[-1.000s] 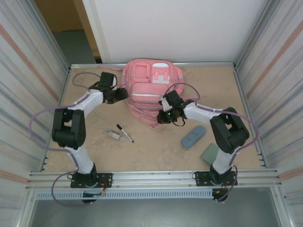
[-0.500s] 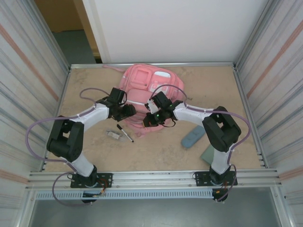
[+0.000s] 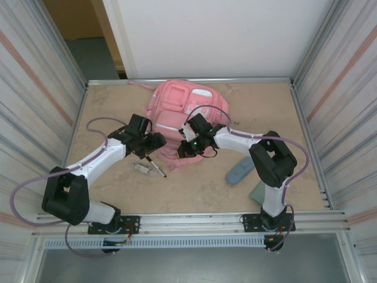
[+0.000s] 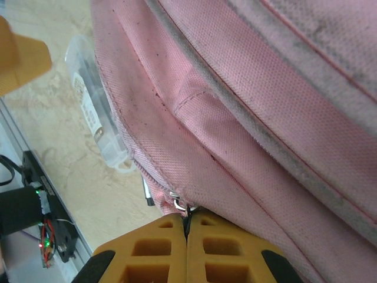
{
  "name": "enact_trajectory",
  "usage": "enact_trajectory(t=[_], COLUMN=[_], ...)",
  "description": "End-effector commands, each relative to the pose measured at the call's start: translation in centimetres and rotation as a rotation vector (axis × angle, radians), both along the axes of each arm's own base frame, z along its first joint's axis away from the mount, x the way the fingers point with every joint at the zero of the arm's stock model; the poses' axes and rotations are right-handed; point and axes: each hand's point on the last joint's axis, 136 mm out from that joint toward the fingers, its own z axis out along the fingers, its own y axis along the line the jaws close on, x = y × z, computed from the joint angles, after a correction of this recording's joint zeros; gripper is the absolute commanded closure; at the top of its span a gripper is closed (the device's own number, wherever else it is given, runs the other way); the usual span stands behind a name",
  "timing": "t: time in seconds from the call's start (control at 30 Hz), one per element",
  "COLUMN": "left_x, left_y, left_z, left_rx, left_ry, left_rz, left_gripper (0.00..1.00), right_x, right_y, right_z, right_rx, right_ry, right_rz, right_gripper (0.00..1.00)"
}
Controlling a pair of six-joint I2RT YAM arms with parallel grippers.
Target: Pack the student bag
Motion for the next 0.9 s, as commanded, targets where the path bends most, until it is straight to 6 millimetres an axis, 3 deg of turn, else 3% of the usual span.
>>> enact_trajectory(t=[0.0,0.07,0.17,0.27,0.33,0.47,0.6,0.73,0.87], left_x=[-1.4,-1.3,-0.7,1.4,2.2,3.8,5.4,6.7,8.3], left_y=[-0.7,-1.3,-0.7,0.3,1.4,1.4,0.7,1.8,2.6], left_z=[-2.1,-2.2,-3.0,-4.0,-4.7,-4.8,-3.2,-2.4,-2.2], left_rx=[-0.024,-0.018,0.057,0.171,0.256,0.260,0.272,0.322,0.297], left_ry=[0.106,0.119,0.105,0.036,0.066,0.090,0.040,0.006,0.032], left_rz=[0.008,-0.009,0.033,-0.012,-0.043,-0.095,-0.173,-0.197,-0.251], left_gripper=[0.30,0.31,0.38,0.66,0.86,1.00,1.00,1.00,1.00], right_x=[0.2,-0.1,-0.9,-1.2,-0.8,-0.1,0.5,1.0,2.0], right_y=[1.1,1.3,1.6,1.2,-0.2,-4.8,-10.5,-15.3,-17.4], right_z=[0.4,0.6,0.9,0.7,-0.1,-1.6,-1.8,-1.8,-1.1], right_rx=[0.011,0.013,0.003,-0.023,-0.070,-0.167,-0.256,-0.300,-0.232], right_ry=[-0.029,-0.035,-0.043,-0.036,-0.012,0.009,-0.010,-0.026,-0.003], right_rz=[0.030,0.032,0.047,0.023,-0.051,-0.168,-0.305,-0.419,-0.462], right_gripper=[1.00,1.00,1.00,1.00,1.00,1.00,1.00,1.00,1.00])
